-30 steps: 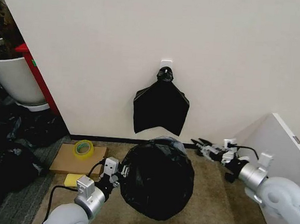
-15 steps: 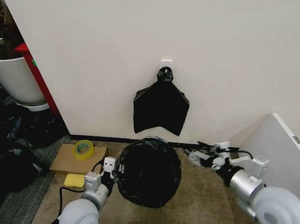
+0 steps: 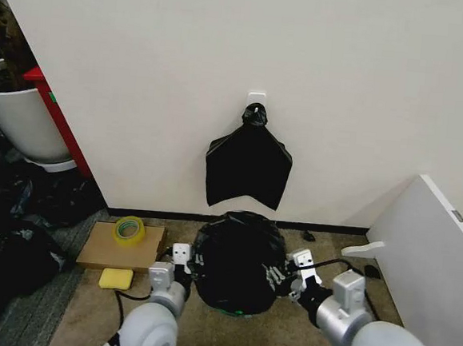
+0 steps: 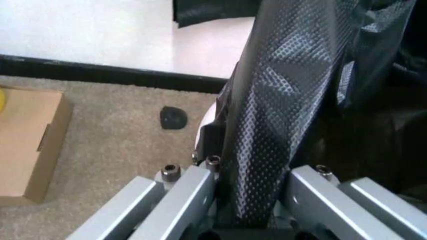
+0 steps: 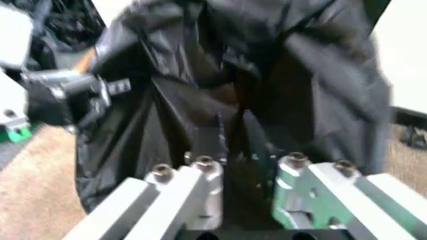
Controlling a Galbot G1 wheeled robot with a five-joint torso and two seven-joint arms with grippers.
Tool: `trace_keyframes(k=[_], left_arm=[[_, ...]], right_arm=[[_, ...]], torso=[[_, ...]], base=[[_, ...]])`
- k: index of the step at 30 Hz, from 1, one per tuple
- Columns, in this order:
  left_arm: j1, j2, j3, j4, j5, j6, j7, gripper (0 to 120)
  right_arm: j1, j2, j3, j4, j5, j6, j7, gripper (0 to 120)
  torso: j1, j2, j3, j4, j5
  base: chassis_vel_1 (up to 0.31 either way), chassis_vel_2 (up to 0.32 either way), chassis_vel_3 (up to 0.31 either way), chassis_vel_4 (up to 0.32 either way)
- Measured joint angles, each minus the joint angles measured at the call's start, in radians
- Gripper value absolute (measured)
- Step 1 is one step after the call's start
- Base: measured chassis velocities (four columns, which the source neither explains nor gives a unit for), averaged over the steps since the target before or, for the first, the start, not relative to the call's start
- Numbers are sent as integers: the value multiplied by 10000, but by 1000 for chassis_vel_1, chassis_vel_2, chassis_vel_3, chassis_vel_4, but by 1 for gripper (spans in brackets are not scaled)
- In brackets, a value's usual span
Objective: Place the garbage bag over the trash bin.
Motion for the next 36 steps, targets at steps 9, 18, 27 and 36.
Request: trace_keyframes(k=[9,18,27,36], left_arm=[[-218,45,469,-28,424,90,-265,0],[-1,-128,723,-108,1077,43,-216,0],[234,73,721,-424,1252,0,-94,0],[634,307,516,-593,2276,-304,465,0]], right_arm=[[1307,759,-1869,-1076,-145,-692,1066,0],[3122,1692,-3447,-2980,295,-947,2538,0],[3733,2406,-4234,-4205,-152,-956,3412,0],[4183,2877,-4367,-4979,-309,-953,3657,0]], torso=[[0,0,0,-1,-3],[0,0,1,2,-4],[0,0,1,-1,-2],[0,0,1,1,-3]], base=[[0,0,0,0],[0,0,0,0],[0,0,0,0],[0,0,0,0]])
